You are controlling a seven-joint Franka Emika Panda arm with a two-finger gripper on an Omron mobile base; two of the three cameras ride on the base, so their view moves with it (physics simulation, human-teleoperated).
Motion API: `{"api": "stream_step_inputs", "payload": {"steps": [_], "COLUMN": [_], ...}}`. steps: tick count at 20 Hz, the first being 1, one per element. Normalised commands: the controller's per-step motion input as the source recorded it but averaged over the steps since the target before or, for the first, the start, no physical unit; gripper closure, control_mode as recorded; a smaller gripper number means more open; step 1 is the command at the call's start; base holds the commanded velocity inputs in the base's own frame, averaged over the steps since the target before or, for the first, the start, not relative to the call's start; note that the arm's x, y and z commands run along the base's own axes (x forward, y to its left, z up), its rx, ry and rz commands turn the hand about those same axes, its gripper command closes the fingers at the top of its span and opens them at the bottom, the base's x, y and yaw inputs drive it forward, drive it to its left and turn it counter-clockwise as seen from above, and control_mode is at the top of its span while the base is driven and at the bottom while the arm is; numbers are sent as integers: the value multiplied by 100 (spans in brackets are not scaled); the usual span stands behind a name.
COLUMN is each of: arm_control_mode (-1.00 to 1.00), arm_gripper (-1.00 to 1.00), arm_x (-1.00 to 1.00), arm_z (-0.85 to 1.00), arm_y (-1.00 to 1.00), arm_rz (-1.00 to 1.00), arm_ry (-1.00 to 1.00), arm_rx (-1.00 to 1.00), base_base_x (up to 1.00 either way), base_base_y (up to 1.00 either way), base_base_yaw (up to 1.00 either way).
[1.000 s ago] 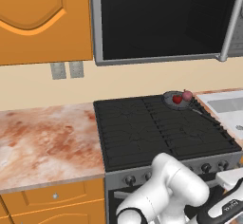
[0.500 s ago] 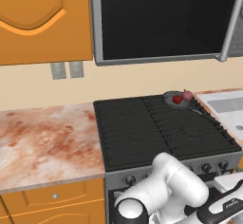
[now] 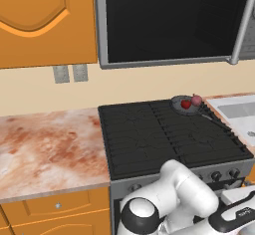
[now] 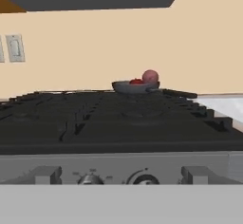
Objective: Place the pan on the rear right burner on the stove. Then place the tomato and the onion in the pan and turn on the rear right burner.
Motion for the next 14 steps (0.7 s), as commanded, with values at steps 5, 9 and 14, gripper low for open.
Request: {"api": "stream_step_inputs", "payload": {"steps": [5, 9, 14], "arm_control_mode": [-100, -100, -100], "arm_gripper": [-100, -100, -100], "arm_x": [0, 0, 0], "arm_z": [-12, -4, -17], "arm_y": [0, 0, 0], "arm_rz": [-2, -2, -4], "arm_ry": [0, 0, 0], "arm_rx": [0, 0, 0], "base_base_x": [0, 0, 0], "base_base_y": [0, 0, 0], "base_base_yaw": [0, 0, 0]}}
